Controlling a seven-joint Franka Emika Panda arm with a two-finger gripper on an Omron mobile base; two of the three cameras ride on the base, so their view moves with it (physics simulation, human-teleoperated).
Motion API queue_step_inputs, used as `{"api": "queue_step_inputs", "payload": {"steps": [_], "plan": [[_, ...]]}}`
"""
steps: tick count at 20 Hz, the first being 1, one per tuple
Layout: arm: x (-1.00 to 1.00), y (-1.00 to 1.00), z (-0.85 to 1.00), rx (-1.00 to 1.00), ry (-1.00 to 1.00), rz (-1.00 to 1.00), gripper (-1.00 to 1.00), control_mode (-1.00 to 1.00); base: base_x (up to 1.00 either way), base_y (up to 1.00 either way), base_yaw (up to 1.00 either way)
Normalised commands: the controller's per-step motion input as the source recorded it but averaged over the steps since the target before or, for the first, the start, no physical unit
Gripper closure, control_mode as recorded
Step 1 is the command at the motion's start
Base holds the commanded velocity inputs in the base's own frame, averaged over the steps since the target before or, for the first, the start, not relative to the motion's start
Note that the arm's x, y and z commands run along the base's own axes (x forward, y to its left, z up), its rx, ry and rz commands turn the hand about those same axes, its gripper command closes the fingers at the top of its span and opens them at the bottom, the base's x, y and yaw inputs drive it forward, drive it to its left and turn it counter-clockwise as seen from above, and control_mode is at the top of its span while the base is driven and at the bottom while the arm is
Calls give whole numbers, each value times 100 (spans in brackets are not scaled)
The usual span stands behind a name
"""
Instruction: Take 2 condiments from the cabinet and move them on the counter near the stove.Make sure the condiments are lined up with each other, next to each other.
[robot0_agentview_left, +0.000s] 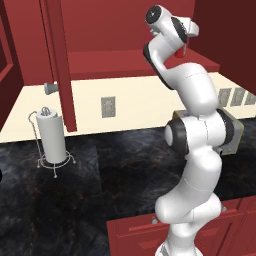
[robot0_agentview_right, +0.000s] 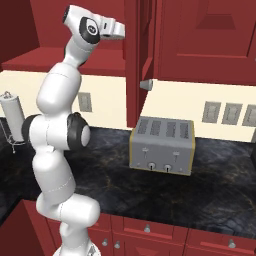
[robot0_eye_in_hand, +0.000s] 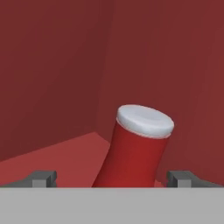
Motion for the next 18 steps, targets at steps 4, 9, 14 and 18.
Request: {"api": "queue_step_inputs", "payload": {"steps": [4,9,14,18], "plan": [[5,-3,0,0,0,-4,-100,-100,0,0,0],[0,-1,0,0,0,-4,-100,-100,0,0,0],[0,-3,0,0,0,-3,100,-100,0,0,0],[2,-5,0,0,0,-2,100,-100,0,0,0]]}}
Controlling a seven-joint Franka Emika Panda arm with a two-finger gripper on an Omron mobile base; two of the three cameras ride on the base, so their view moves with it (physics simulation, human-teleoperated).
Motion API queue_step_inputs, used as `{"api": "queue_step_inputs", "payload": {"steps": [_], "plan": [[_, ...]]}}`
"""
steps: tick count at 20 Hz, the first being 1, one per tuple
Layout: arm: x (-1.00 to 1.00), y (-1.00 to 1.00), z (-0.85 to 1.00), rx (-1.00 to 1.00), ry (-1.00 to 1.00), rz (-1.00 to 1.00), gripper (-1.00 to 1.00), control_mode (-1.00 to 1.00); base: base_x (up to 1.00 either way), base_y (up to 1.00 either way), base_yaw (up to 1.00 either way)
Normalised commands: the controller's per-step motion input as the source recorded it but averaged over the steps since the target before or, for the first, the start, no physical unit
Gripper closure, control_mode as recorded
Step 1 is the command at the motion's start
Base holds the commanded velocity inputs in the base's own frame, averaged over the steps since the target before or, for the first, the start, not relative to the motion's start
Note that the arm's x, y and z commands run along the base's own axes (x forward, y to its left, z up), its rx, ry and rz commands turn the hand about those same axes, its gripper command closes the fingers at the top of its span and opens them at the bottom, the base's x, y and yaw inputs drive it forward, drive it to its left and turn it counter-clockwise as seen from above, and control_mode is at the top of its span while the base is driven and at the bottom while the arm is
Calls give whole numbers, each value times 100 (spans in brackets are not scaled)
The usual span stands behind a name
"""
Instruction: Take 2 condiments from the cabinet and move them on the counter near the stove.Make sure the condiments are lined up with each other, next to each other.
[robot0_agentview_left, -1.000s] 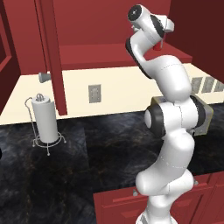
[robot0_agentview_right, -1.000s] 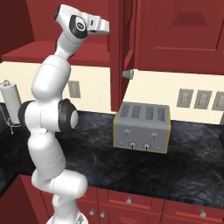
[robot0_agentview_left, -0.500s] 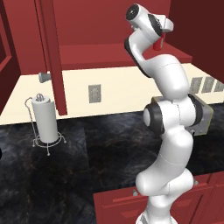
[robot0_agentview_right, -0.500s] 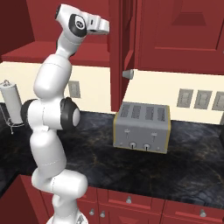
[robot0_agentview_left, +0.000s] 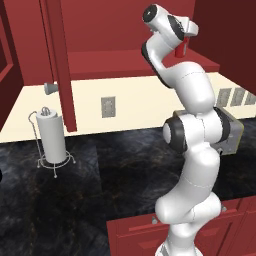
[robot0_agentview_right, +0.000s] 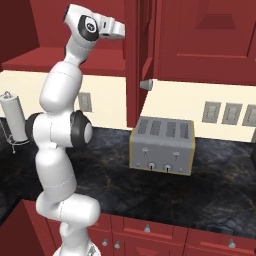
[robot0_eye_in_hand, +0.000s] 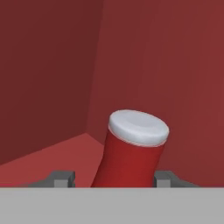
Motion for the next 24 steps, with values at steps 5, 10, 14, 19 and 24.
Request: {"api": "queue_step_inputs", "payload": {"steps": [5,10,14,19,24], "plan": [[13,-9,-4,0,0,-2,100,-100,0,0,0],[8,-6,-1,0,0,-1,100,-100,0,0,0],[0,0,-11,0,-9,0,100,-100,0,0,0],[-2,0,-13,0,-11,0,100,-100,0,0,0],[-29,2,-7,0,-13,0,100,-100,0,0,0]]}}
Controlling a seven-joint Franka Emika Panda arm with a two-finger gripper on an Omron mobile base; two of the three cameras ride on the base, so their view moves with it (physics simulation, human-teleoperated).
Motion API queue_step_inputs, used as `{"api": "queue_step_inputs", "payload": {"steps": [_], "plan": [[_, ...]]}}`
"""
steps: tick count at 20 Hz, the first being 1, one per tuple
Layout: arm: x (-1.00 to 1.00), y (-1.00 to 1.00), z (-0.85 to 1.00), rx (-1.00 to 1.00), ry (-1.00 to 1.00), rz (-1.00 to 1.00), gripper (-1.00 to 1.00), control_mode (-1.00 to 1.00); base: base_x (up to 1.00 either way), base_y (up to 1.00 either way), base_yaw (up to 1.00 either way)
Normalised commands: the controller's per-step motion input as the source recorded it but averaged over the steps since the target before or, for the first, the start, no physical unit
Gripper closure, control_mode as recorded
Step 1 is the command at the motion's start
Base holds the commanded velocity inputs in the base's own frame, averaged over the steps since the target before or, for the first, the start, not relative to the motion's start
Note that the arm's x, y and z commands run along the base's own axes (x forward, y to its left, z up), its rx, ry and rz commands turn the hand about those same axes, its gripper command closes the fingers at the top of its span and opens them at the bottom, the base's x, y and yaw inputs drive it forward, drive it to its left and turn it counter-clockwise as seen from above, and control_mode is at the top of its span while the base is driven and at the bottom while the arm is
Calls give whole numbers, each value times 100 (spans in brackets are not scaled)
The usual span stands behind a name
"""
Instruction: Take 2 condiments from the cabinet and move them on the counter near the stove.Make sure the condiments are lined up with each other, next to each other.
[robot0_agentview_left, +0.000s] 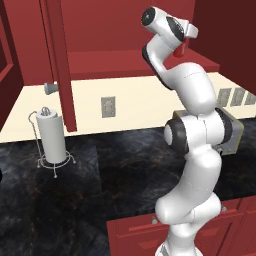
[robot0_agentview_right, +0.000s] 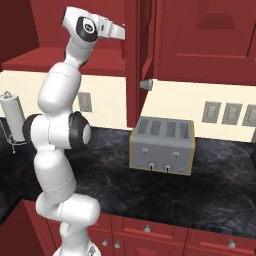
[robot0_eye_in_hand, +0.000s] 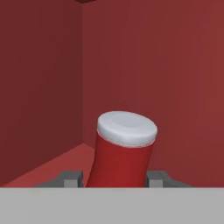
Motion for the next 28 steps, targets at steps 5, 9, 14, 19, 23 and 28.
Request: {"api": "queue_step_inputs", "payload": {"steps": [5,9,14,19,23,28], "plan": [[-54,0,7,0,-6,2,100,-100,0,0,0],[-68,1,5,0,0,5,100,-100,0,0,0],[-75,6,13,0,0,7,100,-100,0,0,0],[-90,13,11,-1,0,13,100,-100,0,0,0],[-97,17,7,-3,0,17,100,-100,0,0,0],[-99,19,4,-4,0,21,100,-100,0,0,0]]}}
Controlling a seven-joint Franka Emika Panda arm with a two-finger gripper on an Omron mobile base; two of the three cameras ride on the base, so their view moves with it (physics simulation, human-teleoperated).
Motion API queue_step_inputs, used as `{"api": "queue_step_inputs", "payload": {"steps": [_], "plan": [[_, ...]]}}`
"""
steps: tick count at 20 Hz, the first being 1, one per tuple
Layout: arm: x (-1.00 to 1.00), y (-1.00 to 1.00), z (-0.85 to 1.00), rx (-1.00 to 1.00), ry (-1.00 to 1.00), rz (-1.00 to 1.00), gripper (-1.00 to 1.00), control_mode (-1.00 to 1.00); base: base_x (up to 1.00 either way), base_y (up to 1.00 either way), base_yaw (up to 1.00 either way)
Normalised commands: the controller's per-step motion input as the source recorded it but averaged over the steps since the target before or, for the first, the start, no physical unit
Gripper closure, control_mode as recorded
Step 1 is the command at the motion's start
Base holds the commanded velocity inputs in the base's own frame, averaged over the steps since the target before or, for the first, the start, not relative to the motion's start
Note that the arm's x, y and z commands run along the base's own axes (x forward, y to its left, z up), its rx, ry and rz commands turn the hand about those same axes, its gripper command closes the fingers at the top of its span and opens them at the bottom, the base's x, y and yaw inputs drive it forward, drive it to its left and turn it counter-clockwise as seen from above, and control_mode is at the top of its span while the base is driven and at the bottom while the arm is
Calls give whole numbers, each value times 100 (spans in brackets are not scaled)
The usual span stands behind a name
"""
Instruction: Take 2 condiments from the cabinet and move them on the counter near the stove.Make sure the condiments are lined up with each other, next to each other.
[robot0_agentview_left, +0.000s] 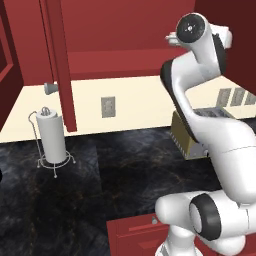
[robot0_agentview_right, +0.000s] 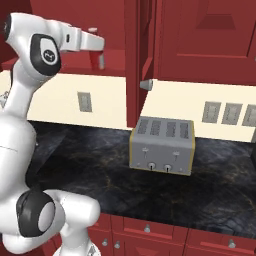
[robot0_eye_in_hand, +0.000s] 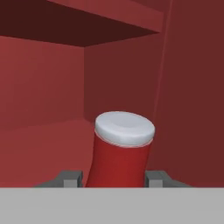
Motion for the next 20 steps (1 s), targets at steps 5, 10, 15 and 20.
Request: {"api": "queue_step_inputs", "payload": {"steps": [5,10,15,20], "plan": [[-99,22,9,-1,0,29,100,-100,0,0,0],[-95,12,4,0,0,36,100,-100,0,0,0],[-88,10,0,0,0,38,100,-100,0,0,0],[-72,21,0,0,0,39,100,-100,0,0,0]]}}
